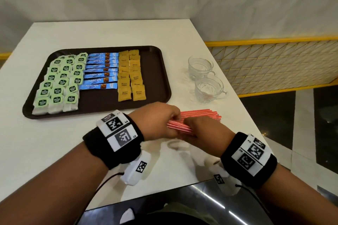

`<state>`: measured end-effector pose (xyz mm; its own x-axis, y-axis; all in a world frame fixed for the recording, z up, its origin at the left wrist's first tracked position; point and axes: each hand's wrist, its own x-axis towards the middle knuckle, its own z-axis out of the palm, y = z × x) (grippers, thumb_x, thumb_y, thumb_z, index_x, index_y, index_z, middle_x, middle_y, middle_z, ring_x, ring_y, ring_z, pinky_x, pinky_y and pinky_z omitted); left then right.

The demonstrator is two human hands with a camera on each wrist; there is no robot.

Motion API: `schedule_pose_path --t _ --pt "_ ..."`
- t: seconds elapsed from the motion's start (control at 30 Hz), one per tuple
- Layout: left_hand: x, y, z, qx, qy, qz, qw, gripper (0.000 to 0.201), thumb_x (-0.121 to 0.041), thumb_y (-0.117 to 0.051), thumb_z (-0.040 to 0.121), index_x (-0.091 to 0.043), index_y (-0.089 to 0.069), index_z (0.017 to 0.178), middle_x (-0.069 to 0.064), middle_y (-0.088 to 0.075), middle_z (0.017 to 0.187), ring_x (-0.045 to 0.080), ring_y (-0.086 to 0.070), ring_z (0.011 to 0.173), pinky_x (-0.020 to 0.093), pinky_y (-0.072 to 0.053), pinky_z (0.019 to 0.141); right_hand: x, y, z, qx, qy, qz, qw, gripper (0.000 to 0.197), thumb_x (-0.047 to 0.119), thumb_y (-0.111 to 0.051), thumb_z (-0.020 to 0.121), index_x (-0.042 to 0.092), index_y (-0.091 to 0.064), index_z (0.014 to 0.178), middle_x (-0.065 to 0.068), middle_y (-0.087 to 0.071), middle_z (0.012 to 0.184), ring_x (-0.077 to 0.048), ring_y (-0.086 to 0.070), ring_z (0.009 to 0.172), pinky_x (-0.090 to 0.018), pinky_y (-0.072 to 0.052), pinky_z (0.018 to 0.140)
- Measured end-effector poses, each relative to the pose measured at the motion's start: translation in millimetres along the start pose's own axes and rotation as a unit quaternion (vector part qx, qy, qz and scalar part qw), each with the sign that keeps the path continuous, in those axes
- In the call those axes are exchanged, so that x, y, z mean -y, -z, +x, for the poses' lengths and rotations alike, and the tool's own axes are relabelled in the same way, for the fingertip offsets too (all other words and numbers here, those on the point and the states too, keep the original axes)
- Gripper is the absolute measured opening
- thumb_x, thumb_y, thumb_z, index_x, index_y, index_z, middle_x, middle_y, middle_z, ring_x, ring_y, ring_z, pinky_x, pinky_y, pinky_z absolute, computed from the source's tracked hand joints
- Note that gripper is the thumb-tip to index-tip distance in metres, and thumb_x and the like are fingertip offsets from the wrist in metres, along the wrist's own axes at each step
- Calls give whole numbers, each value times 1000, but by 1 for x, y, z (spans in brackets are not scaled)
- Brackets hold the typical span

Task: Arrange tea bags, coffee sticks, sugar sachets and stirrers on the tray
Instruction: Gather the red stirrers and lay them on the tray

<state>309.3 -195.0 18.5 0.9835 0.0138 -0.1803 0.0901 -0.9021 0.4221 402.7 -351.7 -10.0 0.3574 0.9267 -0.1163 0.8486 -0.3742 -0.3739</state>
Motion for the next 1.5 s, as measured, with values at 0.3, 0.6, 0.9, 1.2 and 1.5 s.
schedule_pose_path --t 0.3,0.6,0.9,1.2,1.5 --pt "48 27 -52 -105 35 -463 879 75 -63 -81 52 -38 -57 120 -7 -66 120 7 -62 112 30 -52 94 57 -1 44 -27 27 266 963 20 25 -64 87 18 -54 71 9 -49 54 -6 -45 48 -20 -37 52" --pt "49 21 -64 -175 20 -516 838 43 -43 -48 89 -7 -69 78 2 -71 109 22 -65 107 18 -54 77 96 -28 84 16 65 401 914 22 6 -67 83 18 -57 99 7 -66 72 -10 -63 65 -25 -53 60" --pt "79 4 -66 -255 107 -496 823 44 -47 -57 89 -17 -50 57 -1 -61 59 33 -61 72 45 -53 81 62 -24 82 -20 27 99 995 24 10 -66 82 13 -66 106 -1 -62 95 -11 -54 81 -29 -49 78" --pt "84 -16 -64 -267 102 -500 818 23 -28 -66 87 -11 -66 72 -3 -63 60 10 -60 59 24 -48 61 113 5 70 -175 140 104 969 54 40 -34 97 14 -37 144 -1 -37 151 -8 -32 139 -19 -26 113" --pt "85 -27 -63 -284 84 -475 828 27 -3 -54 93 2 -57 66 -13 -55 49 -6 -48 48 7 -39 51 130 -3 70 -93 130 -38 986 62 54 -19 94 27 -17 151 10 -15 159 -8 -6 147 -40 -17 118"
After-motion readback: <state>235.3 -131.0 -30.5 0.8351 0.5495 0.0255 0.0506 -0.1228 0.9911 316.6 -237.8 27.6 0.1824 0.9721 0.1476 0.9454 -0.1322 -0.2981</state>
